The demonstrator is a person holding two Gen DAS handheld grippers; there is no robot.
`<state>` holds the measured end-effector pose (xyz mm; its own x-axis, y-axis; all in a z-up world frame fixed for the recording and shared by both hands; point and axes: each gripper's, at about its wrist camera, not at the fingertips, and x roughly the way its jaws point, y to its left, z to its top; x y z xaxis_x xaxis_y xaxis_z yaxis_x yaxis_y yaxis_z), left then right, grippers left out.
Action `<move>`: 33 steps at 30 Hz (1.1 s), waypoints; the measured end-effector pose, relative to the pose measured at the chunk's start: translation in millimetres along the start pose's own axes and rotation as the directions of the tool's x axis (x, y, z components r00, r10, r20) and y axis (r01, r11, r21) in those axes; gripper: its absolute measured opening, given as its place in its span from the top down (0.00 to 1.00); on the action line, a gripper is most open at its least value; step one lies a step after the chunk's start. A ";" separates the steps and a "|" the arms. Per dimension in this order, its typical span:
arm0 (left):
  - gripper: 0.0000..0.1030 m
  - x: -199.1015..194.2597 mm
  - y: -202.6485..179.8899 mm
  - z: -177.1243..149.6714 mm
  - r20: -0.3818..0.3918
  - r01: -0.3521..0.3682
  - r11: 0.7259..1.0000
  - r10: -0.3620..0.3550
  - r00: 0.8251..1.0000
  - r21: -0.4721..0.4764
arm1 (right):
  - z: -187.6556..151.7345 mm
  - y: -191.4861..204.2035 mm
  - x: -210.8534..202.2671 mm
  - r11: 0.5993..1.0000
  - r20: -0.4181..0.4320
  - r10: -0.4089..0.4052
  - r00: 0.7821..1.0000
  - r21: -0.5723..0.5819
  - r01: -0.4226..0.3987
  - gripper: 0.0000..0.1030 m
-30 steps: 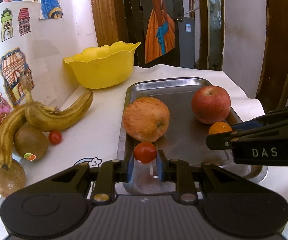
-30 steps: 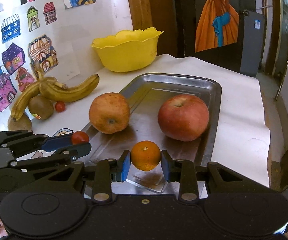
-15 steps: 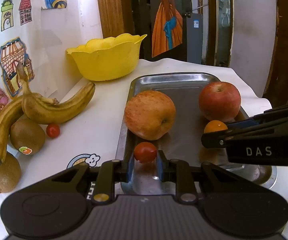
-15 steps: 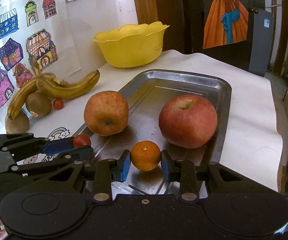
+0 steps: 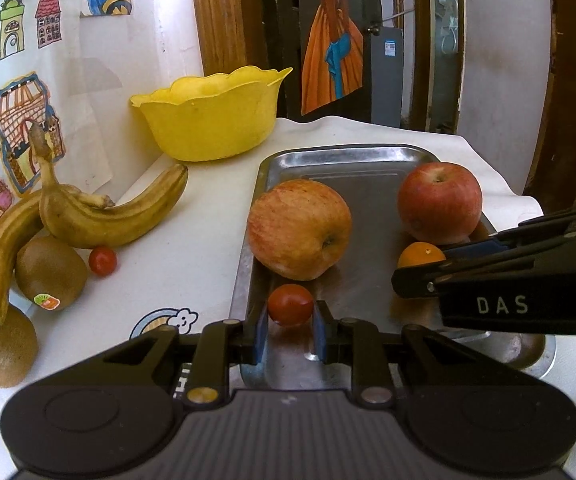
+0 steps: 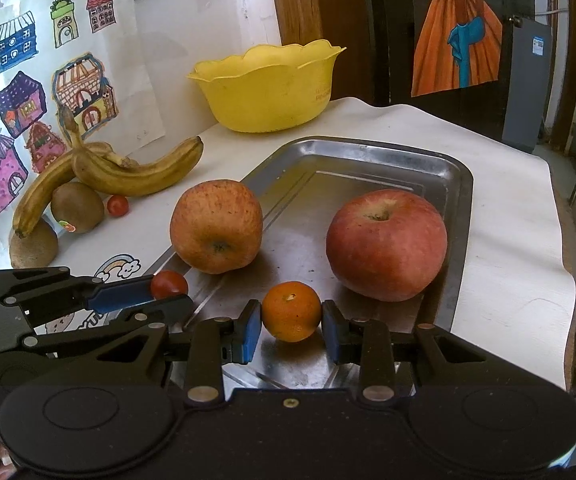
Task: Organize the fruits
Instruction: 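Open the right tool to drop the mandarin while the left tool releases the tomato, then withdraw both tools from the tray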
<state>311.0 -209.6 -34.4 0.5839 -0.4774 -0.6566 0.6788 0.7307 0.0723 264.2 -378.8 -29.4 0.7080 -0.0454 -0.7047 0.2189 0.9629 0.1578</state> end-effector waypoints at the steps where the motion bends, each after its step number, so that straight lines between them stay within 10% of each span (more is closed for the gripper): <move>1: 0.75 0.0 0.5 0.0 0.000 0.000 1.000 0.000 1.000 -0.001 | 0.0 0.3 0.4 1.000 0.000 -0.001 1.000 0.000 0.001 0.66; 9: 0.71 -4.4 5.1 -0.3 0.000 0.020 1.000 -0.020 1.000 -0.018 | -0.1 3.7 -5.2 1.000 0.018 -0.024 1.000 0.000 0.024 0.55; 23: 0.12 -44.4 31.5 -3.9 0.079 -0.016 0.998 0.021 0.997 -0.064 | -9.4 21.9 -53.0 0.990 0.103 -0.137 0.985 0.032 0.134 0.16; 33: 0.01 -82.9 69.0 -12.0 0.104 -0.141 0.979 0.157 0.982 -0.146 | -25.7 53.1 -94.1 0.974 0.126 -0.221 0.967 0.087 0.211 0.01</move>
<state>304.1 -113.8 16.0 0.7260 -0.4051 -0.5558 0.5177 0.8539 0.0539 192.0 -316.5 27.6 0.7209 -0.2899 -0.6295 0.4206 0.9049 0.0649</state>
